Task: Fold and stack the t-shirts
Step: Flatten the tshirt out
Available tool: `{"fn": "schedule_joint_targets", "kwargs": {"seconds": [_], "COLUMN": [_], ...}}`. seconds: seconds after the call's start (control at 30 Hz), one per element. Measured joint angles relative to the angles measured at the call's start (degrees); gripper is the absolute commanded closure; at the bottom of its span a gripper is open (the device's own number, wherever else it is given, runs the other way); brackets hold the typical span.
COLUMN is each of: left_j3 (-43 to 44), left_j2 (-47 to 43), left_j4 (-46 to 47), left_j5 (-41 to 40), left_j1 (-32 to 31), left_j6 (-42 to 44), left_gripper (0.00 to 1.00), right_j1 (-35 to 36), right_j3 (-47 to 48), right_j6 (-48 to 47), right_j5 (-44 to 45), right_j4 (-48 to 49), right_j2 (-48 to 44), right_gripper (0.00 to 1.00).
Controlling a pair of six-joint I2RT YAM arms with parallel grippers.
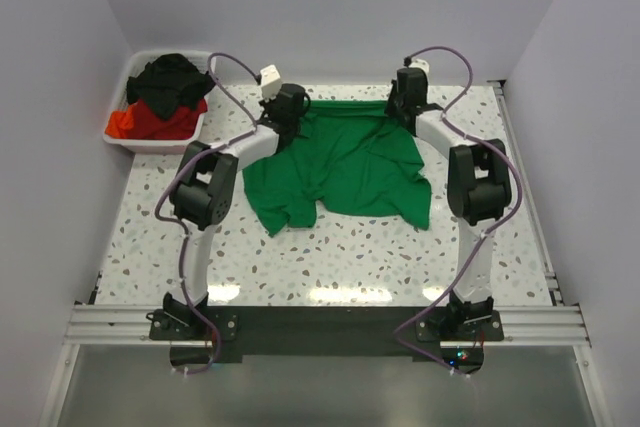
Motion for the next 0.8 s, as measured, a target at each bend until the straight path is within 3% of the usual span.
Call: {"fn": "schedule_joint_targets", "kwargs": {"seconds": [0.03, 0.07, 0.17, 0.3, 0.5, 0.7, 0.8], "left_j3": [2.5, 4.4, 7.1, 5.1, -8.8, -10.8, -15.8], "left_j2": [1.7, 3.2, 5.5, 5.0, -3.4, -13.5, -20.7], "left_j4": [0.0, 0.0, 1.0, 3.9, 8.7, -1.7, -6.8], "left_j5": [0.3, 0.6, 0.3, -1.2, -3.9, -4.0, -1.5], "left_j1": [0.2, 0.4, 1.0, 2.2, 3.2, 3.3, 3.3], "left_j6": [1.1, 2.1, 4.5, 6.1, 6.7, 0.7, -3.6], "left_gripper": [0.52, 0.30, 0.18, 0.16, 0.15, 0.16, 0.17], "right_j1": [-0.3, -0.5, -1.4, -2.5, -3.1, -3.0, -3.0], "right_j3": [1.9, 3.5, 7.7, 9.4, 8.1, -2.2, -10.7], "right_j6": [-0.3, -0.6, -1.4, -2.1, -2.0, 0.6, 2.8], "right_j5": [-0.1, -0.2, -0.4, -0.2, 1.1, 1.1, 0.5], "right_j4": [-0.1, -0.2, -0.8, -1.0, -1.1, -3.0, -3.4], "right_j2": [1.6, 3.0, 6.1, 6.8, 4.4, -7.9, -16.7], "right_gripper": [0.79, 0.69, 0.43, 0.35, 0.33, 0.33, 0.33]}}
